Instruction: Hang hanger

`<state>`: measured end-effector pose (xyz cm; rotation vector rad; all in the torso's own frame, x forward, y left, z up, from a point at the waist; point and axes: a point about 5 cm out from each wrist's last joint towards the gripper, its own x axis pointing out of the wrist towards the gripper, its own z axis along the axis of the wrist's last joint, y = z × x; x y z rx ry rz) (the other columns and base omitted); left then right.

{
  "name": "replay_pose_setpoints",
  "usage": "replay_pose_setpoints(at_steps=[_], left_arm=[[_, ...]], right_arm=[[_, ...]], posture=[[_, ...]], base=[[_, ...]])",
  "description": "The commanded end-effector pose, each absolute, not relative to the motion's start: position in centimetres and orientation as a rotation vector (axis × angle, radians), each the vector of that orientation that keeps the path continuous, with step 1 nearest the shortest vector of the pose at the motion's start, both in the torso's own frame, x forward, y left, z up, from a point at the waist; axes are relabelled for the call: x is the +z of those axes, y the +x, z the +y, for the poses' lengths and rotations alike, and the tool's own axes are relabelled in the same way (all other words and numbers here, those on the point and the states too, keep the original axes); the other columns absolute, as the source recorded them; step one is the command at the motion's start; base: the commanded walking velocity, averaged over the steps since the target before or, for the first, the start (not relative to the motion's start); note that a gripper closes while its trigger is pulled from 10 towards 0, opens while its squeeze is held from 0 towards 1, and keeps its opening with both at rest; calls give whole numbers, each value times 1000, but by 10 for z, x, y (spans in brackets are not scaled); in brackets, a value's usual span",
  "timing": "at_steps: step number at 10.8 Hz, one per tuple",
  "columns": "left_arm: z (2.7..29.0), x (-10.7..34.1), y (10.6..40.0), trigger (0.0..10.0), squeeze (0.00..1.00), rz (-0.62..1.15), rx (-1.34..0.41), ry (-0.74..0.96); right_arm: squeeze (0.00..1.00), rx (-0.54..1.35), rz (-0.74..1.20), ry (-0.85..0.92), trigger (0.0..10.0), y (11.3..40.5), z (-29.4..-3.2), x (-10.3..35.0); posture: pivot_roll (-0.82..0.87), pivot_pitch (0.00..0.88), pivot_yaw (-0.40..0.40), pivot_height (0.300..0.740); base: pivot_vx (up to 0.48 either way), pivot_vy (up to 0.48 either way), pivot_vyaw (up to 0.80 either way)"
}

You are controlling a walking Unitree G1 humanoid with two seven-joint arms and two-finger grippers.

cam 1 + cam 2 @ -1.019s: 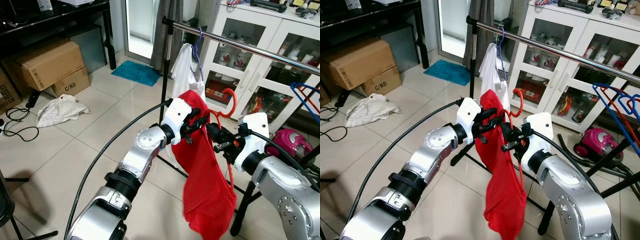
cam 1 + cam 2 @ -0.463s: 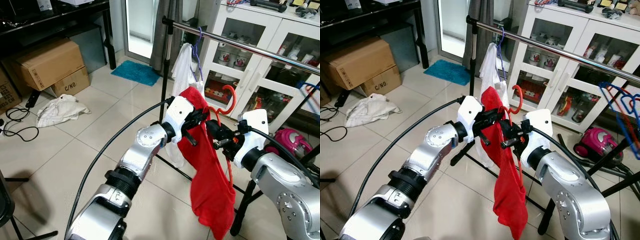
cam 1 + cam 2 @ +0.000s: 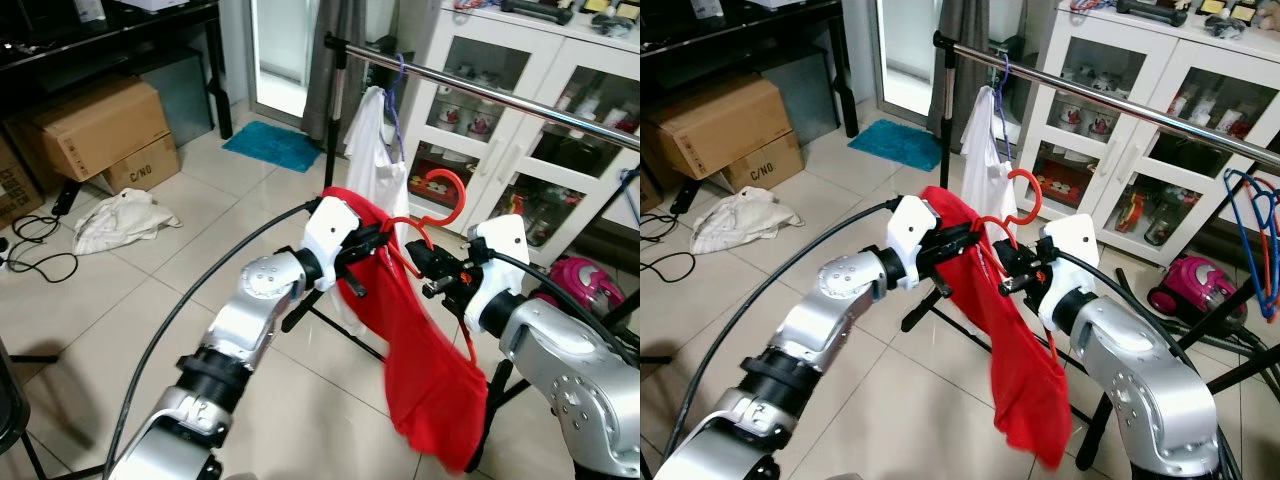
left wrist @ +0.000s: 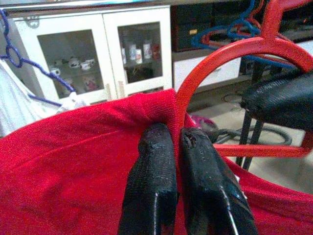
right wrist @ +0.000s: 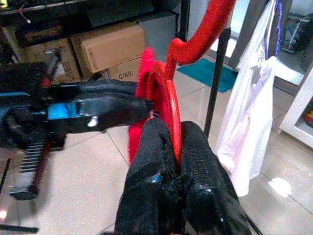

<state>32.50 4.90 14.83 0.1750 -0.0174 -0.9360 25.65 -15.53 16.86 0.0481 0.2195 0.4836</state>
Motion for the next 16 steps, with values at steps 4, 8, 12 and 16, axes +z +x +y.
replay_pose_setpoints(at_steps=[4, 8, 12, 16], left_arm=[[61, 155, 330, 0, 0, 4, -839, 198], [53, 159, 344, 10000, 1000, -7, -700, 154], [42, 155, 342, 10000, 1000, -5, -715, 118], [31, 152, 319, 10000, 0, -33, -940, 114]], right_arm=[[0, 381, 224, 18, 0, 267, -174, 170], [0, 419, 210, 153, 0, 261, -160, 171], [0, 434, 208, 192, 0, 260, -156, 174], [0, 405, 214, 202, 0, 263, -157, 174]], posture=[[4, 0, -59, 740], [-1, 0, -62, 740], [-13, 0, -64, 740], [-15, 0, -62, 740]], base=[[0, 0, 0], [0, 0, 0], [0, 0, 0], [0, 0, 0]])
